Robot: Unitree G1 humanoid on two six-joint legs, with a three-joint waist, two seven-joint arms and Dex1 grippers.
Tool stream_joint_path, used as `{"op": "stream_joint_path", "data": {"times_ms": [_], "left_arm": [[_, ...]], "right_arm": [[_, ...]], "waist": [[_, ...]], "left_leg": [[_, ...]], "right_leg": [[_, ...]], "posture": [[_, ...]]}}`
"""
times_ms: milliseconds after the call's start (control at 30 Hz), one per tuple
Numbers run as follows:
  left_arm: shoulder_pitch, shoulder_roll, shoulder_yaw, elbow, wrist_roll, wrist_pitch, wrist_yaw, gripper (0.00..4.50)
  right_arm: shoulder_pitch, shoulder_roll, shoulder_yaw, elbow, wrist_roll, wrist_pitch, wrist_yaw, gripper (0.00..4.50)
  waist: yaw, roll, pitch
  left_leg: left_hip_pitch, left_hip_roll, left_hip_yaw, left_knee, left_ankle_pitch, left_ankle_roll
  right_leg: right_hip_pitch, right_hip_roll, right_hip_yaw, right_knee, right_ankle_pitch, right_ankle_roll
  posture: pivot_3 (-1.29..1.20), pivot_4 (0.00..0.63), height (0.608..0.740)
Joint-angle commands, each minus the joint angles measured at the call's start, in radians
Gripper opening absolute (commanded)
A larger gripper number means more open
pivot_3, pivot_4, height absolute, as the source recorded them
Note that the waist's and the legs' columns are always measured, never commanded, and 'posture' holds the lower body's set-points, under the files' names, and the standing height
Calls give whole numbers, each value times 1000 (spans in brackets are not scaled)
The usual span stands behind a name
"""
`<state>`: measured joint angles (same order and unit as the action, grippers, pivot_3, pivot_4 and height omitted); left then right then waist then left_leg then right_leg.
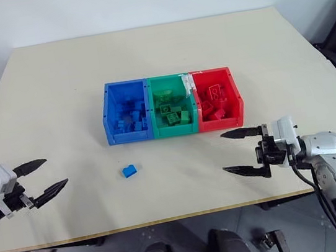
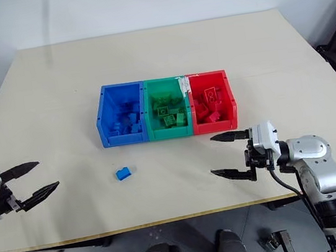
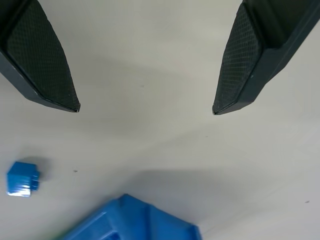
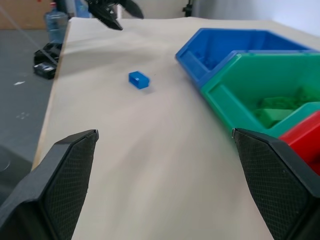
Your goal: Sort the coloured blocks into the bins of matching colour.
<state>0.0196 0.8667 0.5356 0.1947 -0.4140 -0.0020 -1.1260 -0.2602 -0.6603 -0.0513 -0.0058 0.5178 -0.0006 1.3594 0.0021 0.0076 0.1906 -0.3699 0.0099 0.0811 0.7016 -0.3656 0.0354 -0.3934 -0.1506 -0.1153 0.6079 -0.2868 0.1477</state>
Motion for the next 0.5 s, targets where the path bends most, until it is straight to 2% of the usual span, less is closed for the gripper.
{"op": "stream_joint_path", "data": {"times_ms": [33, 167, 233, 367, 500], "left_arm": [[34, -7, -28, -163, -55, 73, 3, 4496], [21, 5, -147, -327, -44, 182, 30, 4496], [-21, 16, -214, -398, -30, 292, 86, 4496], [-129, 29, -361, -462, 64, 421, 183, 4496], [-212, -13, -481, -473, 100, 500, 230, 4496]], "right_arm": [[-15, -7, -14, 4, 5, -17, 19, 4500], [-8, -37, -30, 12, 6, -17, 43, 4500], [6, -55, -43, 8, 11, -17, 54, 4500], [63, -86, -65, -25, 15, -10, 59, 4500], [121, -94, -86, -68, 22, 1, 35, 4500]], "waist": [[-1, 0, 0], [-2, 0, 0], [-2, 0, 0], [1, 0, 0], [0, 0, 0]], "left_leg": [[0, 0, 0, 0, 0, 0], [0, 0, 0, 0, 0, 0], [0, 0, 0, 0, 0, 0], [0, 0, 0, 0, 0, 0], [0, 0, 1, -1, 0, 0]], "right_leg": [[0, 0, 0, 0, 0, 0], [0, 0, 0, 0, 0, 0], [0, 0, 1, 0, 0, 0], [0, 1, 1, 0, 0, 0], [0, 1, 1, 0, 0, 0]], "posture": [[0, 150, 740], [0, 150, 740], [0, 150, 740], [0, 150, 740], [0, 150, 740]]}}
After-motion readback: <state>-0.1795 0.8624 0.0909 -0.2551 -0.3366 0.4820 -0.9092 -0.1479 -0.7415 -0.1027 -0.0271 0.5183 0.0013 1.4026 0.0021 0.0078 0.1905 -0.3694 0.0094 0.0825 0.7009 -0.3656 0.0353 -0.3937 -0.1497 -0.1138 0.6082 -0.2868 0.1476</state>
